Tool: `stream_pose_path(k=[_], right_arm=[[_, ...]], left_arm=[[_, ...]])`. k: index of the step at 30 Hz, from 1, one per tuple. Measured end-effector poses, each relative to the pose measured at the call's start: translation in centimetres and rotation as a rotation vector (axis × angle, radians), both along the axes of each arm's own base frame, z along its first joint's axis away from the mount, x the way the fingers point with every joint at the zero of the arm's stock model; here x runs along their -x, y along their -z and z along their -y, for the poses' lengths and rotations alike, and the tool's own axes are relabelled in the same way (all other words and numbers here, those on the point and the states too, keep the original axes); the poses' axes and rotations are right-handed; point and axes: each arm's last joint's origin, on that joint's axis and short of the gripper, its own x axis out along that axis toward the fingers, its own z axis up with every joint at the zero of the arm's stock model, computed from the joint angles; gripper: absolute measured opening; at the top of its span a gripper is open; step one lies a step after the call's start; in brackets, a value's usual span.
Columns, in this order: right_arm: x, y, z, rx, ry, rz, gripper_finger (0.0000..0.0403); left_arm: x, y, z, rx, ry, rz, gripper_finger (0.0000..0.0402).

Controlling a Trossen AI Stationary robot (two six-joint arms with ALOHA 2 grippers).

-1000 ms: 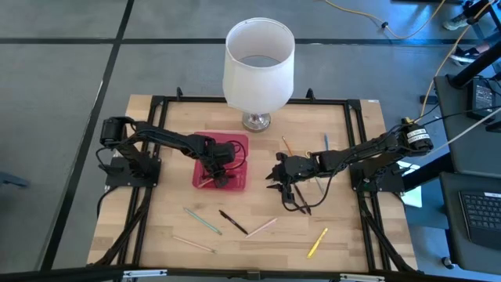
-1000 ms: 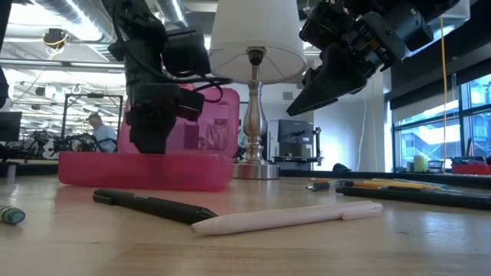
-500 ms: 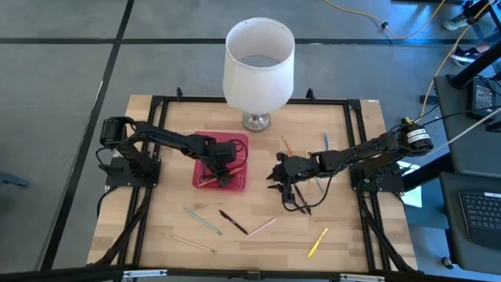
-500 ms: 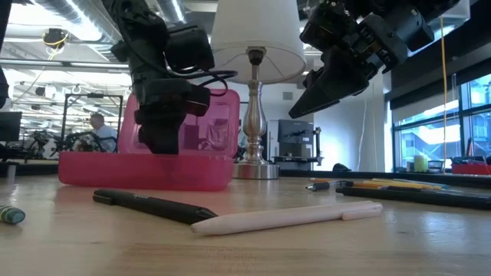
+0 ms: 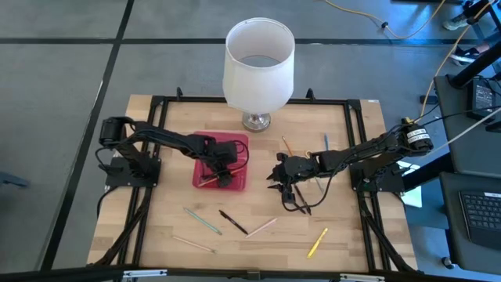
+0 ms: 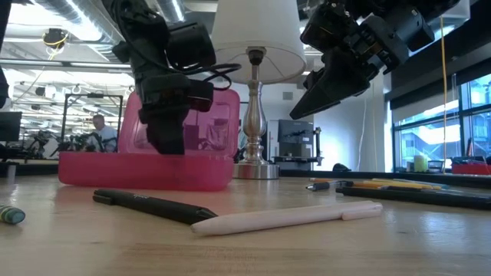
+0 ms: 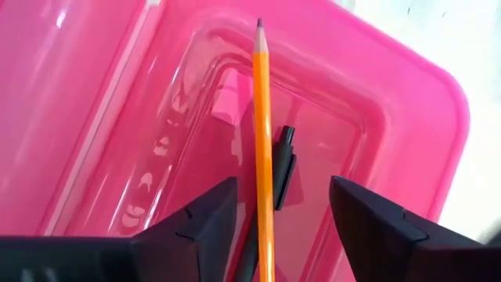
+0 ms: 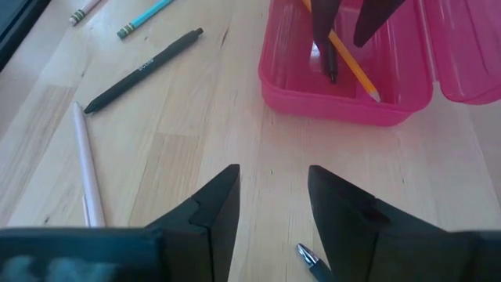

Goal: Pick & place school supplies into a supply box
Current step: Put the left black pen into the red supply box

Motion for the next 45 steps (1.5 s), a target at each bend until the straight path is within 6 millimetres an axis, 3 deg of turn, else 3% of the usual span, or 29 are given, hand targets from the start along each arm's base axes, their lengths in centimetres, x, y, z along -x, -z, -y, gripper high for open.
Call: stream_pose_path(k=[9, 17, 26, 36, 45], right_arm=[[0.0, 0.0, 0.0, 0.0, 0.0, 0.0, 0.0156], [0.0, 0.0, 0.0, 0.0, 0.0, 0.0, 0.0156], [0.0, 0.0, 0.0, 0.0, 0.0, 0.001, 0.0156], [0.0, 0.0, 0.0, -0.003, 0.002, 0.001, 0.0156], [0.0, 0.0, 0.0, -0.003, 0.002, 0.001, 0.0156]], left_arm=[[0.6, -2.8, 1.1, -0.028, 0.063, 0.113, 0.0199], [0.9, -5.2, 4.6, -0.153, 0.378, 0.282, 0.0199], [0.9, -5.5, 9.6, -0.239, 0.691, 0.413, 0.02], [1.6, -5.9, 13.0, -0.163, 0.73, 0.477, 0.0197], [2.1, -5.9, 14.4, -0.172, 0.789, 0.492, 0.0198]])
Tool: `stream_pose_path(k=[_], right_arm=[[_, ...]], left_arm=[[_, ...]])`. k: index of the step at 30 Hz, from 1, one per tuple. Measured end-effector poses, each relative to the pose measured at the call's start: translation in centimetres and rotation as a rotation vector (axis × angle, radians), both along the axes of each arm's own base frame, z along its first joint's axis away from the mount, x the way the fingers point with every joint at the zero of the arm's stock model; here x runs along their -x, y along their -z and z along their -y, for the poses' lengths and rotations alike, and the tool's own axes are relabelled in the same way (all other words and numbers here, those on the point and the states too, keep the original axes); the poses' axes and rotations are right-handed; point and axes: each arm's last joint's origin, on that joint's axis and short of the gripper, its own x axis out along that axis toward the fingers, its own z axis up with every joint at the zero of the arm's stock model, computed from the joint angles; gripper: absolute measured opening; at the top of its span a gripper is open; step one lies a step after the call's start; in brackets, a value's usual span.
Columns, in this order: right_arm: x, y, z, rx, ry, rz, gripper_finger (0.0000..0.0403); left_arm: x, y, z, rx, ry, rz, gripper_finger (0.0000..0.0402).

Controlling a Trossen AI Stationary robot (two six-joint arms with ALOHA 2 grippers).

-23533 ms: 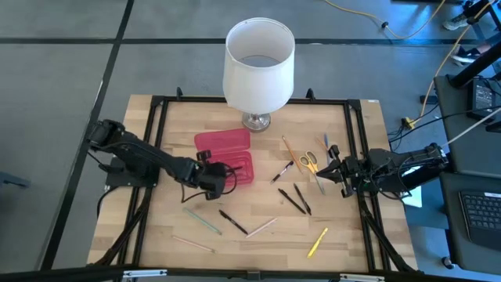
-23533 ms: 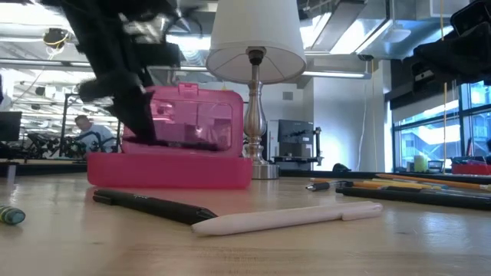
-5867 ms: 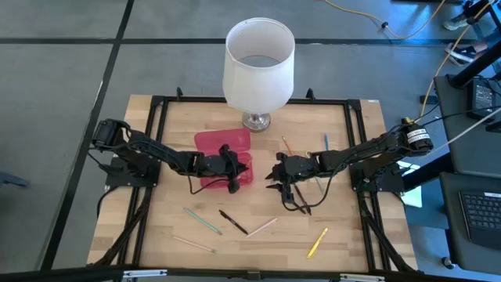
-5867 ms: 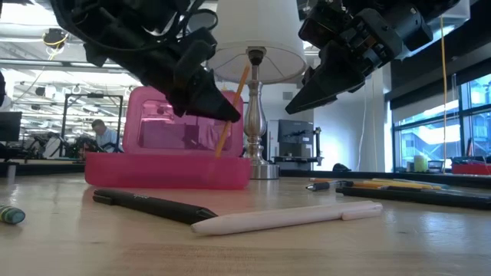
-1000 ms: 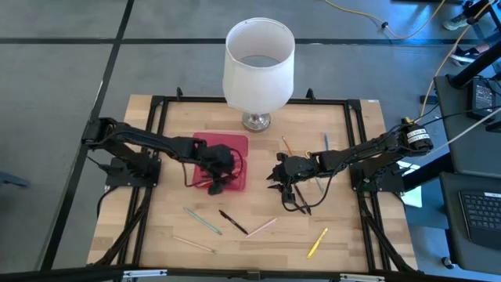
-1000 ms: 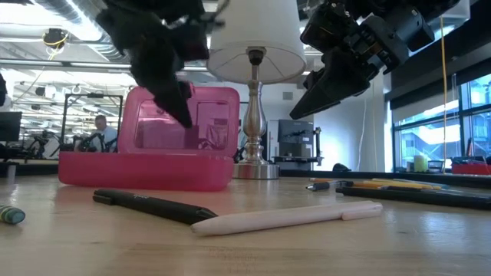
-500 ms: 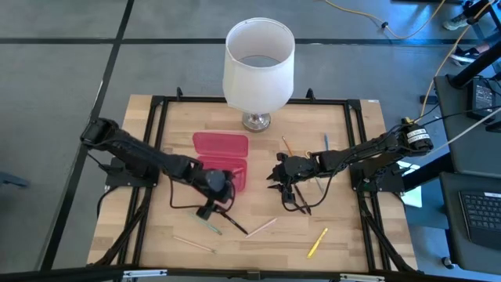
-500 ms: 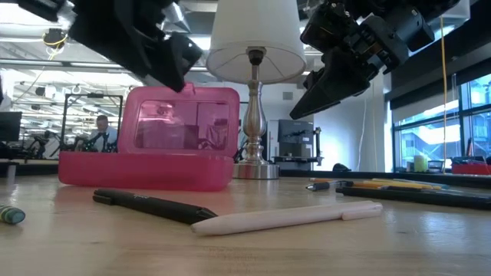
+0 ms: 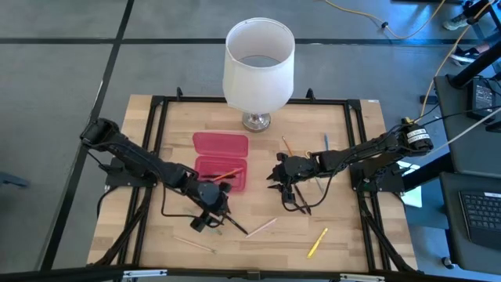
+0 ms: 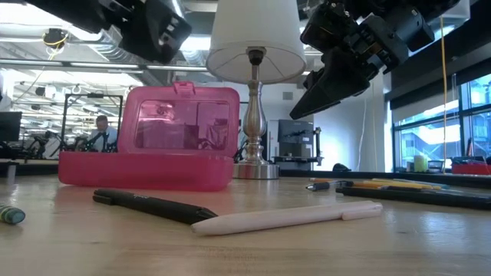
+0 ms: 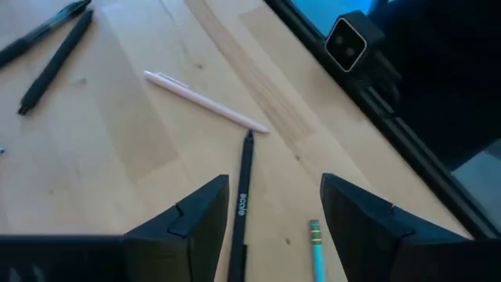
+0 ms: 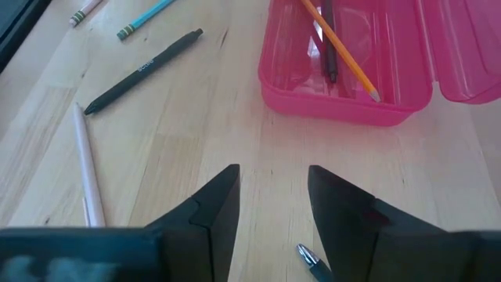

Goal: Pick & place school supplies into a supply box
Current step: Put the left black pen into the red supply box

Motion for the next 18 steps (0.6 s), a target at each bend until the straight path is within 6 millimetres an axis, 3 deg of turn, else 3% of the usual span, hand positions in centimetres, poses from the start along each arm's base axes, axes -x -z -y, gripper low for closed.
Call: stream_pose_path(k=[8, 18], right_arm=[[0.0, 0.0, 0.0, 0.001, 0.0, 0.0, 0.0156], [0.0, 0.0, 0.0, 0.0, 0.0, 0.0, 0.0156]], left_arm=[[-0.3, 1.0, 0.1, -0.117, -0.113, 0.002, 0.0188], [-1.0, 5.2, 0.8, -0.157, -0.119, -0.16, 0.017]])
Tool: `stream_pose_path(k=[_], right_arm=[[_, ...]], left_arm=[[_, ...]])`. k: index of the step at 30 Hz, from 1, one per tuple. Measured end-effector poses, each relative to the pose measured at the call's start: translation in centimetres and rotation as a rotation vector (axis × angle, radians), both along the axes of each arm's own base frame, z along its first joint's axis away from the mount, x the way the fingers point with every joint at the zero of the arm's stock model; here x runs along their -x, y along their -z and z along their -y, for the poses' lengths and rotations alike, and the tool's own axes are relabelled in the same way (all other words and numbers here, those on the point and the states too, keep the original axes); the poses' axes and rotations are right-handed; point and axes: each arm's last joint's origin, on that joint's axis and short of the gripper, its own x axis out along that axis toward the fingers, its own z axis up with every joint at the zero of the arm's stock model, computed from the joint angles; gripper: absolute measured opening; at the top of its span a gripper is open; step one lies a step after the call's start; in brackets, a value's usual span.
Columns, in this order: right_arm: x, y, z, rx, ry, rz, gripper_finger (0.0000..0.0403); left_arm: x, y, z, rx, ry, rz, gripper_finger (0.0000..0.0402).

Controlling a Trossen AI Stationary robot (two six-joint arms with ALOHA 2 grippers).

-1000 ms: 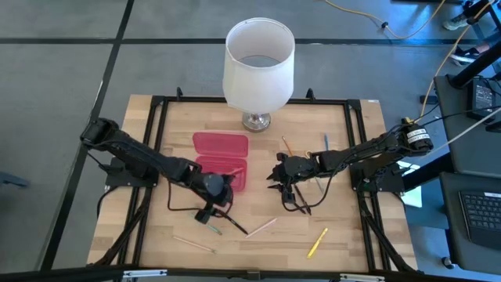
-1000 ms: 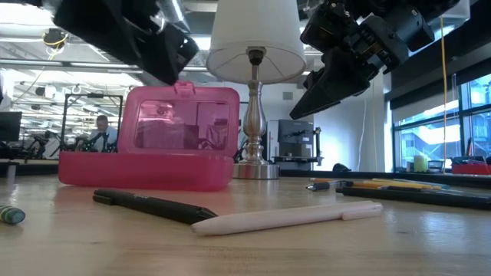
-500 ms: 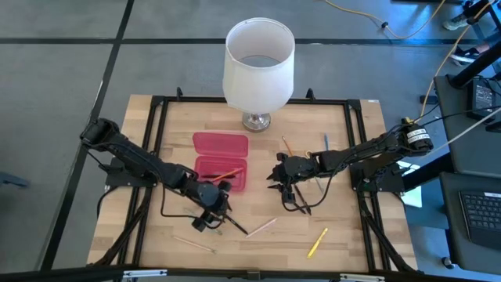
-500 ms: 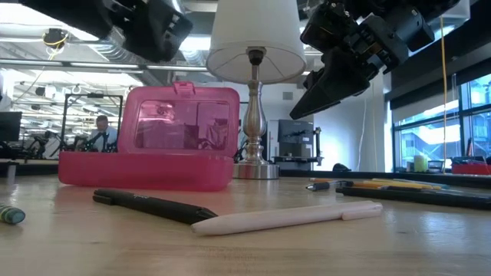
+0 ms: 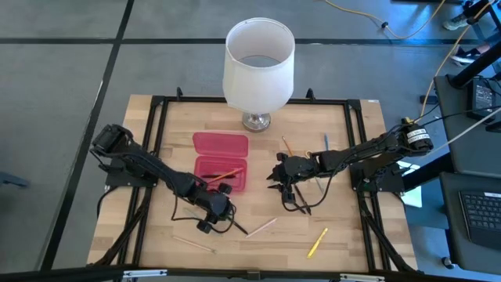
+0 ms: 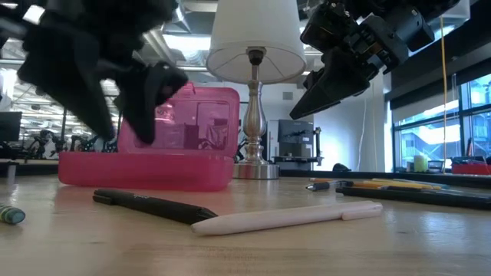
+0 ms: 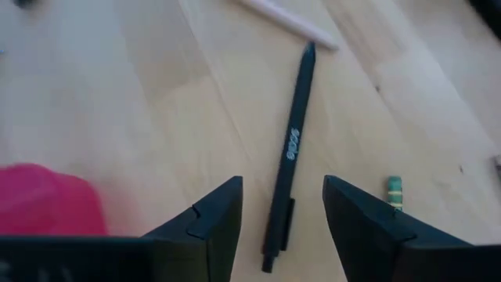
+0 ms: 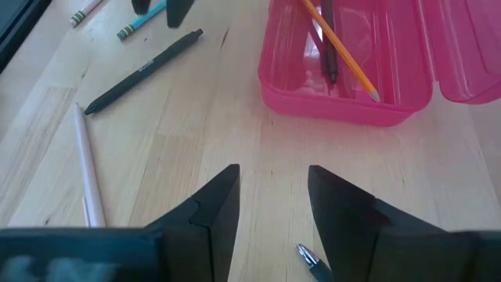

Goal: Pick & place school supplies into a supply box
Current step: Put the left black pen into the red supply box

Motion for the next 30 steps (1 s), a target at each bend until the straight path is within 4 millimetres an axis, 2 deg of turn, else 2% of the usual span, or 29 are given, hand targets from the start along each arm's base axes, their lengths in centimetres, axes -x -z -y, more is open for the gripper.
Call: stream_pose_path(k=[11, 15, 30], right_arm=[[0.0, 0.0, 0.0, 0.0, 0.0, 0.0, 0.0156], [0.0, 0.0, 0.0, 0.0, 0.0, 0.0, 0.0156], [0.0, 0.0, 0.0, 0.002, -0.001, 0.0, 0.0156]], left_arm=[[-0.2, 3.3, 0.3, -0.027, -0.044, -0.126, 0.0151], [-0.4, 3.9, 0.4, -0.037, -0.045, -0.139, 0.0142], [-0.5, 4.3, 0.4, -0.042, -0.046, -0.143, 0.0069]])
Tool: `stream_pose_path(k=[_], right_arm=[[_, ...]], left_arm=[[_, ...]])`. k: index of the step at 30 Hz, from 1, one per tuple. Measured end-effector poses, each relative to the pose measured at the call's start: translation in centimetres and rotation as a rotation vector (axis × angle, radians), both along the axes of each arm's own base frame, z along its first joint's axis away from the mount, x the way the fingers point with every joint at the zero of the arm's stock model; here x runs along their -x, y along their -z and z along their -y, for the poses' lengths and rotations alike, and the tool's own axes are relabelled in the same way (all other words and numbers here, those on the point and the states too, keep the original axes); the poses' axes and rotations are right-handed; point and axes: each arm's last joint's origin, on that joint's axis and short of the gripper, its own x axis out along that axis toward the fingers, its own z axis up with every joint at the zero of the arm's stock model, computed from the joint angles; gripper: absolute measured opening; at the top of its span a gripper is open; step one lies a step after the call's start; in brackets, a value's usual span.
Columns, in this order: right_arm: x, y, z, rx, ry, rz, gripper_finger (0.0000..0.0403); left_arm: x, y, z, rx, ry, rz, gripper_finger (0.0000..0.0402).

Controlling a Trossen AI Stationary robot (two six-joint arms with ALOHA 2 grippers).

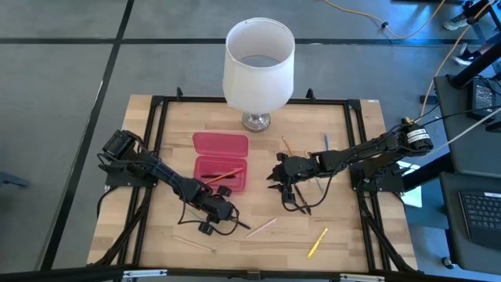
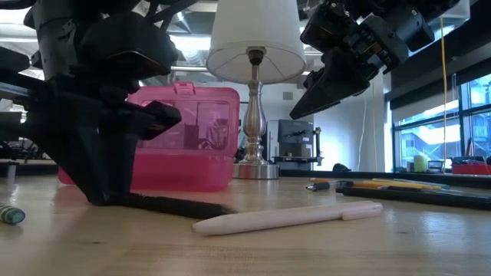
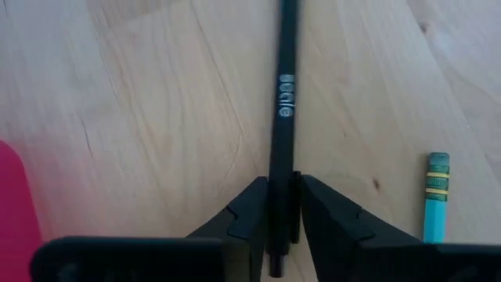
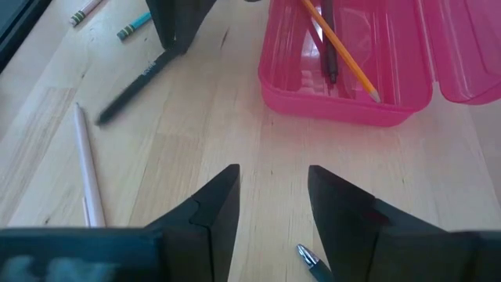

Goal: Pick & place school supplies into a supply box
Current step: Put the left black pen into the red supply box

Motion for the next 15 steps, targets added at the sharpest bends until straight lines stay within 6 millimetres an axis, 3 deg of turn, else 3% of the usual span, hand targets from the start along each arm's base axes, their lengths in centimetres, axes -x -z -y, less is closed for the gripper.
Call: stream_pose_path(k=[10, 15], right_arm=[[0.0, 0.0, 0.0, 0.001, -0.001, 0.0, 0.0156], [0.0, 0.0, 0.0, 0.001, 0.0, 0.0, 0.0156]], left_arm=[[0.3, -1.1, -0.1, 0.006, -0.001, 0.02, 0.0041], [1.3, -3.7, -0.7, 0.004, -0.009, 0.047, 0.0043]])
